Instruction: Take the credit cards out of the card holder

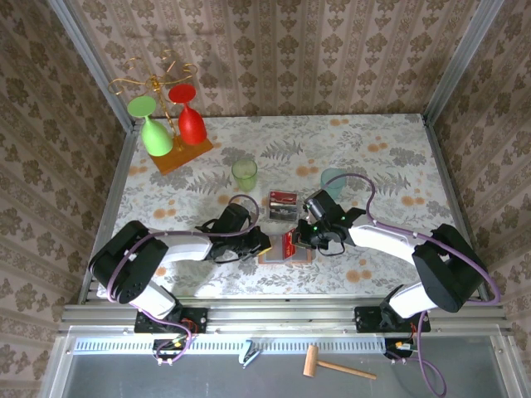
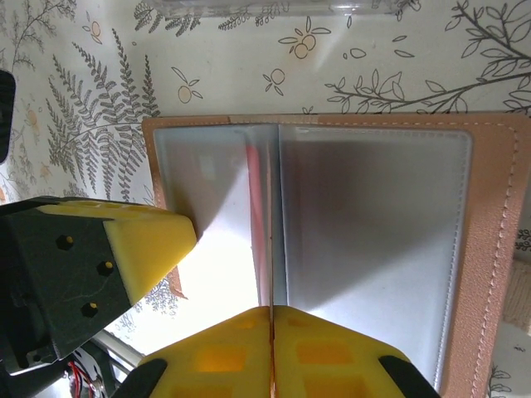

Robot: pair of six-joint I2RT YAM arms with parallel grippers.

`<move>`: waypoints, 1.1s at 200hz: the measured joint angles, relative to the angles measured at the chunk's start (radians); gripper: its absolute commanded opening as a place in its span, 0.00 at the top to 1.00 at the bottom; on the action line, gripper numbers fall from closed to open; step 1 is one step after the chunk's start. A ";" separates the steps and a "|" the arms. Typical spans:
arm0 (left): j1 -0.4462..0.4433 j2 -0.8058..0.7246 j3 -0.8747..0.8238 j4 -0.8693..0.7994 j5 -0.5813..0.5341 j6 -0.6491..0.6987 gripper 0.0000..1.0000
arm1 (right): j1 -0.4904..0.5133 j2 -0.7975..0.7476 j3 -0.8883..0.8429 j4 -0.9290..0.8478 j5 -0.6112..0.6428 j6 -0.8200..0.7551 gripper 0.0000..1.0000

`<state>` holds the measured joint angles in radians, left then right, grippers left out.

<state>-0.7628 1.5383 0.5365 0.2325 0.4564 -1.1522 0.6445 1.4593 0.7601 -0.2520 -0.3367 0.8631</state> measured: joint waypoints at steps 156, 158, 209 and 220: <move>0.013 -0.060 -0.005 -0.058 -0.011 0.000 0.86 | -0.021 -0.037 0.283 -0.332 0.091 -0.431 0.97; 0.013 -0.061 -0.005 -0.060 -0.011 0.000 0.86 | -0.022 -0.037 0.290 -0.339 0.091 -0.452 0.97; 0.013 -0.094 -0.008 -0.084 -0.027 0.000 0.85 | -0.053 0.027 0.451 -0.488 0.099 -0.821 0.99; 0.013 -0.106 -0.013 -0.084 -0.034 0.000 0.85 | -0.059 0.045 0.474 -0.507 0.098 -0.896 0.99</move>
<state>-0.7502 1.4319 0.5232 0.1486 0.4229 -1.1519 0.5858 1.5047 1.2343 -0.7593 -0.2386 -0.0330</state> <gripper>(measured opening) 0.147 0.038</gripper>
